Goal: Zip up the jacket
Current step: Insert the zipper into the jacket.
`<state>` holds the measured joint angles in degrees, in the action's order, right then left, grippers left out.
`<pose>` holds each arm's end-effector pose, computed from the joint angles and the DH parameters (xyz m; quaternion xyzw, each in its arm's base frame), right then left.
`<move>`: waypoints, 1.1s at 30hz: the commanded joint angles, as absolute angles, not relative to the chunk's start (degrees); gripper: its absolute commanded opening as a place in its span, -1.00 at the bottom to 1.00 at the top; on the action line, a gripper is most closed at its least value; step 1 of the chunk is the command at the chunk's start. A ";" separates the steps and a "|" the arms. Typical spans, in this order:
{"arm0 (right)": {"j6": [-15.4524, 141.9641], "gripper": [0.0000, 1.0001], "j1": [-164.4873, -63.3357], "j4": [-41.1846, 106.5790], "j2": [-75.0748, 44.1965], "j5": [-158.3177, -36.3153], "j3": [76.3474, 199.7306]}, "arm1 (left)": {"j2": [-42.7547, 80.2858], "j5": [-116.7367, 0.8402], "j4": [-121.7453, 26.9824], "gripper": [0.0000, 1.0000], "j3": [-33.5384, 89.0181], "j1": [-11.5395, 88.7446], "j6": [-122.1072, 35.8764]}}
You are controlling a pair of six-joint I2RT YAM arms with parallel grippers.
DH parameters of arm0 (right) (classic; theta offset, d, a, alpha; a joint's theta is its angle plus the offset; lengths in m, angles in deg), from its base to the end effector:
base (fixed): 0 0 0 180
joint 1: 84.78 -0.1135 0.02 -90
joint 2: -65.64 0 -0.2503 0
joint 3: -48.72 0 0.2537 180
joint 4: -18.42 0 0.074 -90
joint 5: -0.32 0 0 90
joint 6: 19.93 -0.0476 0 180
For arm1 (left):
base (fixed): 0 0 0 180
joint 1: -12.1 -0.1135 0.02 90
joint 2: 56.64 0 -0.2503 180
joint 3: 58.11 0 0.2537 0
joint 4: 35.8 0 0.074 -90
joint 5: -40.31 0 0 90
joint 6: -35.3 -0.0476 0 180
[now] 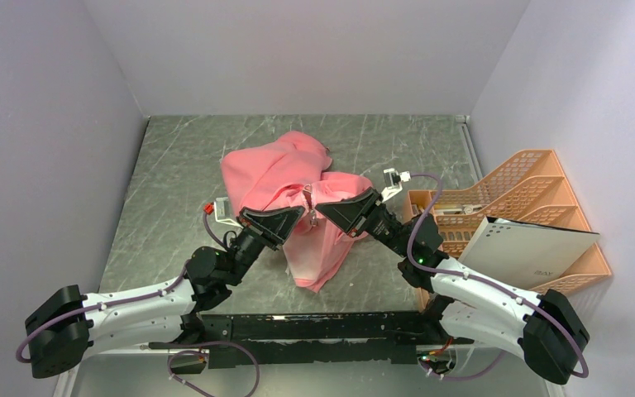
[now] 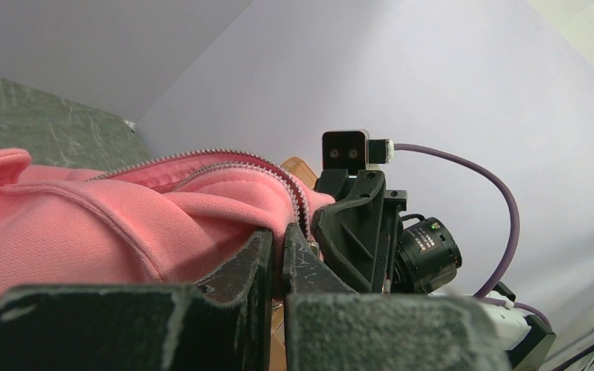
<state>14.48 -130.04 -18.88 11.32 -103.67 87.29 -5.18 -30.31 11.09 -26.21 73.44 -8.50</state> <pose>0.1537 0.1715 0.2921 -0.0500 0.5651 0.6762 0.4700 0.1140 -0.1756 0.2789 -0.0750 0.5271 -0.6274 0.5682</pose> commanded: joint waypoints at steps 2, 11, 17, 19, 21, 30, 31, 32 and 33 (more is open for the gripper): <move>14.09 -1.00 -130.14 -22.13 11.41 -103.87 87.99 | -6.34 -31.54 15.20 -0.90 -25.71 73.80 -8.49; 14.28 -1.00 -130.18 -21.75 11.40 -103.83 88.15 | -5.93 -31.98 15.58 -0.90 -25.58 73.80 -8.32; 14.48 -1.00 -130.14 -20.97 11.41 -103.65 88.46 | -5.85 -32.18 15.65 -0.90 -25.42 73.80 -8.54; 14.53 -1.00 -130.14 -20.69 11.41 -103.44 88.53 | -5.81 -32.55 15.43 -0.90 -25.23 73.80 -8.69; 14.53 -1.00 -130.15 -20.59 11.54 -103.03 88.51 | -5.68 -32.88 15.30 -0.90 -25.08 73.81 -8.68; 14.61 -1.00 -130.14 -21.16 11.96 -102.07 88.40 | -5.07 -32.98 15.64 -0.90 -25.37 73.80 -8.46; 14.61 -1.00 -130.14 -21.17 11.95 -102.07 88.34 | -5.07 -32.99 15.71 -0.90 -25.45 73.80 -8.42; 14.67 -1.00 -130.14 -21.26 11.94 -101.95 88.29 | -5.06 -32.99 15.80 -0.90 -25.55 73.80 -8.46; 14.62 -1.00 -130.14 -21.15 12.01 -101.83 88.33 | -5.05 -32.99 15.89 -0.90 -25.61 73.80 -8.44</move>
<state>14.39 -130.04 -17.92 11.21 -103.00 87.29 -5.03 -31.32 11.14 -26.21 73.44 -8.50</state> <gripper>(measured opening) 0.030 0.083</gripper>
